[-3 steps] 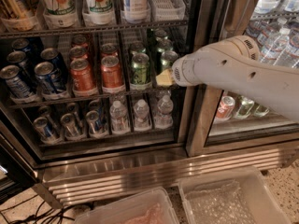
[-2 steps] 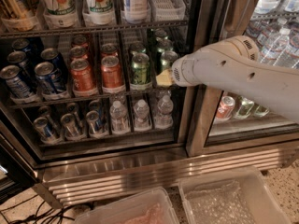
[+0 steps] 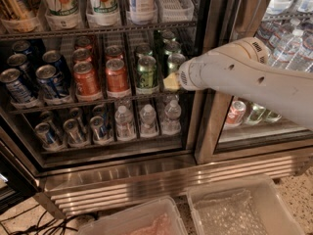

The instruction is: Pick green can from middle shelf of fridge

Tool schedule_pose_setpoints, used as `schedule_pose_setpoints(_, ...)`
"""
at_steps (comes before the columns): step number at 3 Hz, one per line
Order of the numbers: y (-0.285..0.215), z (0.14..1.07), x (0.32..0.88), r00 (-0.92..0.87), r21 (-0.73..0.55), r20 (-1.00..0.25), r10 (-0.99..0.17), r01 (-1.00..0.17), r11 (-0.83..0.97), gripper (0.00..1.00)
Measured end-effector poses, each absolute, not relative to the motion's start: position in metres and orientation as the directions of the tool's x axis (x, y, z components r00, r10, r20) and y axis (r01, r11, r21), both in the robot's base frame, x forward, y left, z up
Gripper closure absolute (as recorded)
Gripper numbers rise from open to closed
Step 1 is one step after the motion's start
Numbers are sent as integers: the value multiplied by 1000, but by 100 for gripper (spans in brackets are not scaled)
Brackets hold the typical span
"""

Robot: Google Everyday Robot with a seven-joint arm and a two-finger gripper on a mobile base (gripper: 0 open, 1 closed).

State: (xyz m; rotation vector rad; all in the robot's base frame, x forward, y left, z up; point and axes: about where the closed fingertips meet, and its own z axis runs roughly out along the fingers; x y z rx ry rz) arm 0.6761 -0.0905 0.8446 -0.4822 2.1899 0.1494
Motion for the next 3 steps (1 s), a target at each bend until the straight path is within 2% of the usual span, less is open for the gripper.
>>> schedule_pose_setpoints(1,-90,844,677,-550,-65,-784,-288,-388,919,36)
schedule_pose_setpoints(2,-88,844,678,-550,-69,-784,-290,-386,920,27)
schedule_pose_setpoints(3,-85,843,679,-548,-74,-783,-292,-385,920,25)
